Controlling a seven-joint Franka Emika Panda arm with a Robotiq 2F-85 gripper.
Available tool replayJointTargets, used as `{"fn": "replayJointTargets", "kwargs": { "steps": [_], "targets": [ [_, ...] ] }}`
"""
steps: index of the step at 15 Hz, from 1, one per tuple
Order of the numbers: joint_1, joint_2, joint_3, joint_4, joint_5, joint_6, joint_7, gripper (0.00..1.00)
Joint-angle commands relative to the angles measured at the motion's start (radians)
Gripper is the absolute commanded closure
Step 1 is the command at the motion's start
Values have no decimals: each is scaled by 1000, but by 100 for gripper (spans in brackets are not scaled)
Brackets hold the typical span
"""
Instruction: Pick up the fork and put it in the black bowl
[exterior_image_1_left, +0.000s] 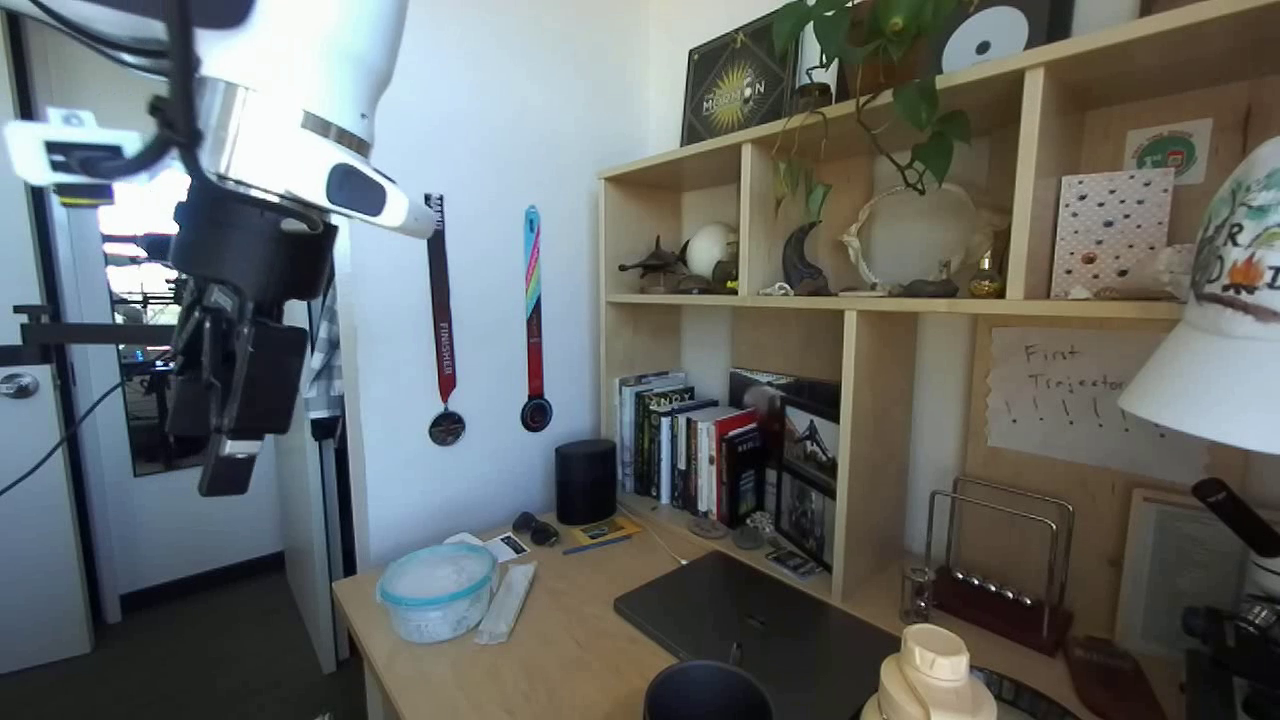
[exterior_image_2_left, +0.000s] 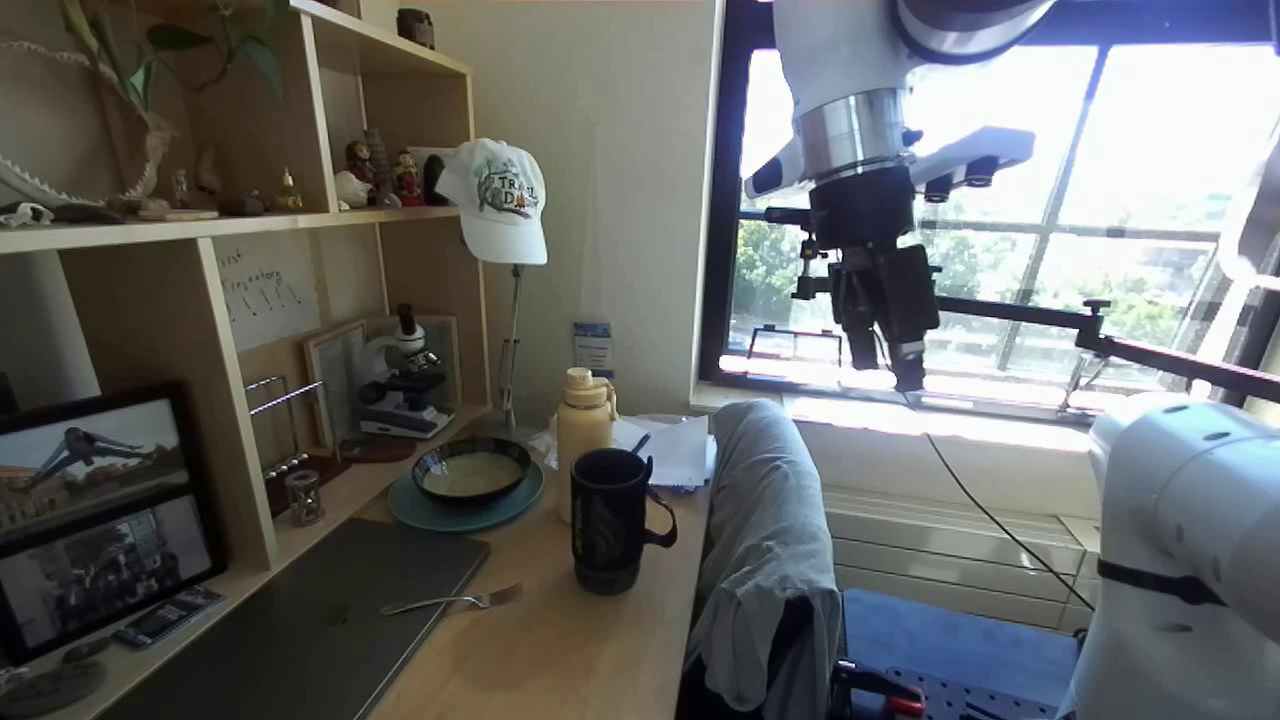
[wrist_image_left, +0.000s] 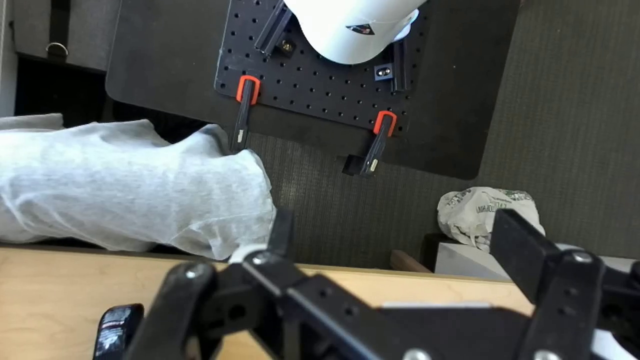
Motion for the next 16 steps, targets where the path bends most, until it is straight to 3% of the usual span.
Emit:
{"fn": "replayJointTargets", "kwargs": {
  "steps": [1,7,16],
  "targets": [
    [25,179,-3,97,-13,61,-63,0],
    [36,511,18,322,-16,148,-156,0],
    [-37,947,69,714,-12,201,-312,0]
  ]
}}
